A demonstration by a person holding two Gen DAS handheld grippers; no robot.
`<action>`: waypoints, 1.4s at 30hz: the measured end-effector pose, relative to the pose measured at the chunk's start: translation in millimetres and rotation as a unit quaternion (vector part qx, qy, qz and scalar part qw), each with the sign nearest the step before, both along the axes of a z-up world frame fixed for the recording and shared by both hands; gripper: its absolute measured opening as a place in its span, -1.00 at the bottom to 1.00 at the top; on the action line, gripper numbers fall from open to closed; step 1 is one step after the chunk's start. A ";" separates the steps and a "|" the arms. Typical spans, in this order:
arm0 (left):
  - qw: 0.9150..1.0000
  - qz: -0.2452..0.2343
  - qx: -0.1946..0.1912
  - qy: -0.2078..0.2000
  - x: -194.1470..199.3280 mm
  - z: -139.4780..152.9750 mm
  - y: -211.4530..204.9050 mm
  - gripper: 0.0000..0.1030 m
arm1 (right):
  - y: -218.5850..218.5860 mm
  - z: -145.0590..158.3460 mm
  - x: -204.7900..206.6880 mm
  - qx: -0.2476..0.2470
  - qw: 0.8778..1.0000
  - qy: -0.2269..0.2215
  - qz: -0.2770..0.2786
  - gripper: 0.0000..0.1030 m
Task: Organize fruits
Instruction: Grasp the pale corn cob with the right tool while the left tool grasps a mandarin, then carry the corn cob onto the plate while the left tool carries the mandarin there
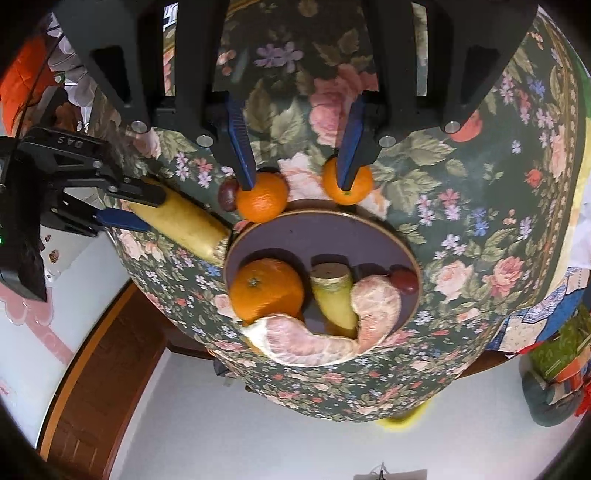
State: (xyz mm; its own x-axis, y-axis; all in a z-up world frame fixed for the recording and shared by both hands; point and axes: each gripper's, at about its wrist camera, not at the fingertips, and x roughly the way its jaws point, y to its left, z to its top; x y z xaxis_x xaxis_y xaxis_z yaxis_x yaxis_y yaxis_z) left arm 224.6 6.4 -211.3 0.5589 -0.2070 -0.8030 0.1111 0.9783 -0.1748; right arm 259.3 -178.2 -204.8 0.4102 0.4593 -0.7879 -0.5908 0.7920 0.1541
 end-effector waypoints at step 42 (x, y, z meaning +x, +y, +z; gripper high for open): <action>0.999 0.036 -0.014 -0.026 7.8 14.9 11.0 -0.29 | 13.0 42.7 -3.3 0.066 0.996 -0.059 -0.018 -0.33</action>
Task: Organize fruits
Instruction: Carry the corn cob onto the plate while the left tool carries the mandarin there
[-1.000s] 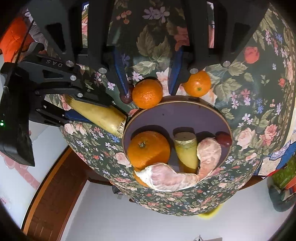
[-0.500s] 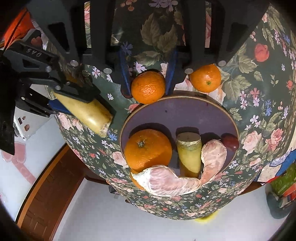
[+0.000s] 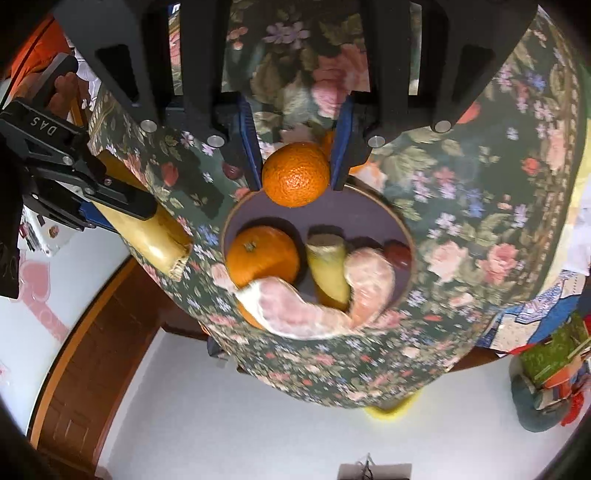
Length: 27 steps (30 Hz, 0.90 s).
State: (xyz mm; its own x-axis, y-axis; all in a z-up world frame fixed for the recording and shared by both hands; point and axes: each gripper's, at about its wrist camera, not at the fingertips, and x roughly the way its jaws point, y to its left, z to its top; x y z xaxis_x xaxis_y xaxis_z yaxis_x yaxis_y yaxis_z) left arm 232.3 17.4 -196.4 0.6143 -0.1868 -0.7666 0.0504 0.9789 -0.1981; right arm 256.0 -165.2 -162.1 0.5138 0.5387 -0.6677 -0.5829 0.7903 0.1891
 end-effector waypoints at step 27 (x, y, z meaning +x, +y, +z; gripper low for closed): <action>1.000 0.021 0.010 0.000 54.5 -16.0 60.9 -0.29 | 109.0 9.3 49.2 0.002 0.999 -0.024 0.037 -0.33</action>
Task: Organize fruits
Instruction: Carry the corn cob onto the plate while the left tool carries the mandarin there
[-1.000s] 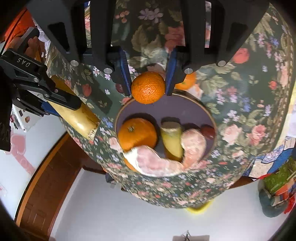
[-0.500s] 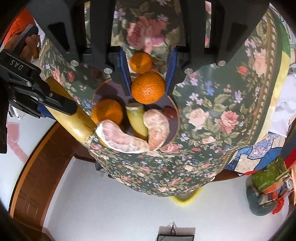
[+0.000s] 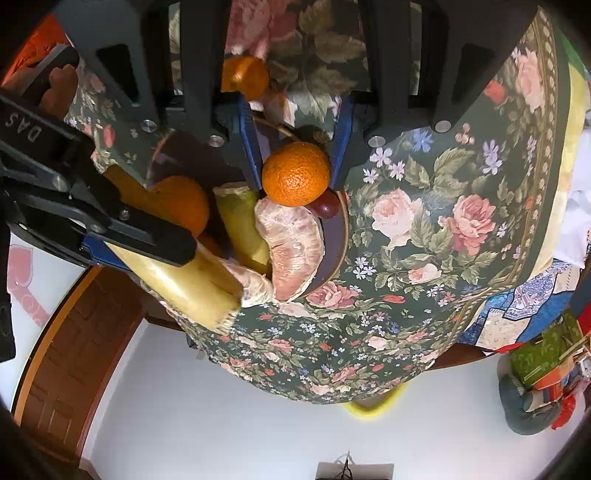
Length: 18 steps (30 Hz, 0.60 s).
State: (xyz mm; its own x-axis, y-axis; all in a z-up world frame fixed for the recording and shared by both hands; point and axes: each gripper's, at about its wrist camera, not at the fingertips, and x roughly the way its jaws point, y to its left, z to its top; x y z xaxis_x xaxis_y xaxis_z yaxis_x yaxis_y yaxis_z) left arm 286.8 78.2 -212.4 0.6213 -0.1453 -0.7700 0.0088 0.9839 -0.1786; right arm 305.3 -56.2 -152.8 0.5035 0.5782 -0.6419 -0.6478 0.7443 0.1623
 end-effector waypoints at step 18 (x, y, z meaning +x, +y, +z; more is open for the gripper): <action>1.000 -0.002 -0.010 0.014 11.4 -10.7 1.7 -0.30 | 9.5 2.4 -5.4 -0.012 1.000 -0.011 0.016 -0.30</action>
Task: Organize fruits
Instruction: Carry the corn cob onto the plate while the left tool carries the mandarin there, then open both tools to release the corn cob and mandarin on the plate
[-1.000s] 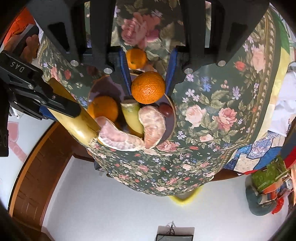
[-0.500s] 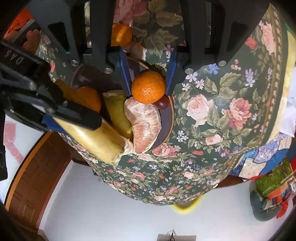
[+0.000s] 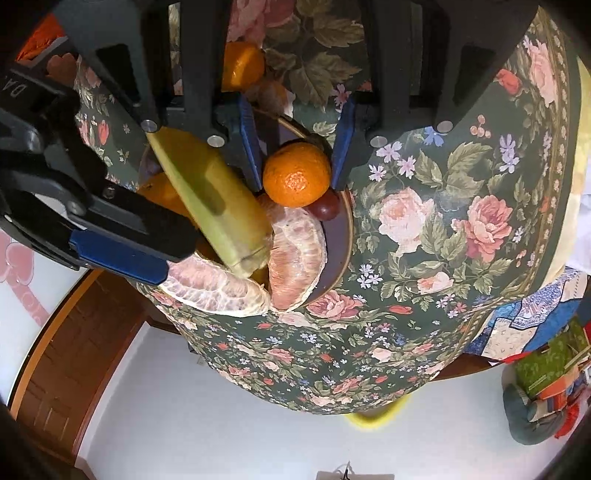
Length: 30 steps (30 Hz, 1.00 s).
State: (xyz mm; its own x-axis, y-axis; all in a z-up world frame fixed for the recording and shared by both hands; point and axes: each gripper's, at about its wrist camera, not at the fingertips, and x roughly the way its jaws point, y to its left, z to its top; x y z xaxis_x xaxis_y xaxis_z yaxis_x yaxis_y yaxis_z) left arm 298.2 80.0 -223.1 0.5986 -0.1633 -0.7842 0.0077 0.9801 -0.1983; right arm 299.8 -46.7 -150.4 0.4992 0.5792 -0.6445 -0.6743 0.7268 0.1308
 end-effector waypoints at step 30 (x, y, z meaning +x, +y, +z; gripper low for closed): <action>0.999 0.008 0.026 -0.034 -84.2 56.5 -22.2 -0.13 | -72.3 13.9 -56.9 -0.012 0.998 -0.001 -0.058 0.08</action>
State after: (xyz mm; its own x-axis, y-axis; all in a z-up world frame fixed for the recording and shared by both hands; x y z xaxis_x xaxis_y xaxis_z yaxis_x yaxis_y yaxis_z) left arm 214.0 57.8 -166.6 0.6527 -0.1140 -0.7490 0.0038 0.9891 -0.1472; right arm 243.0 -119.1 -136.5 0.5633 0.5022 -0.6561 -0.5865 0.8024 0.1106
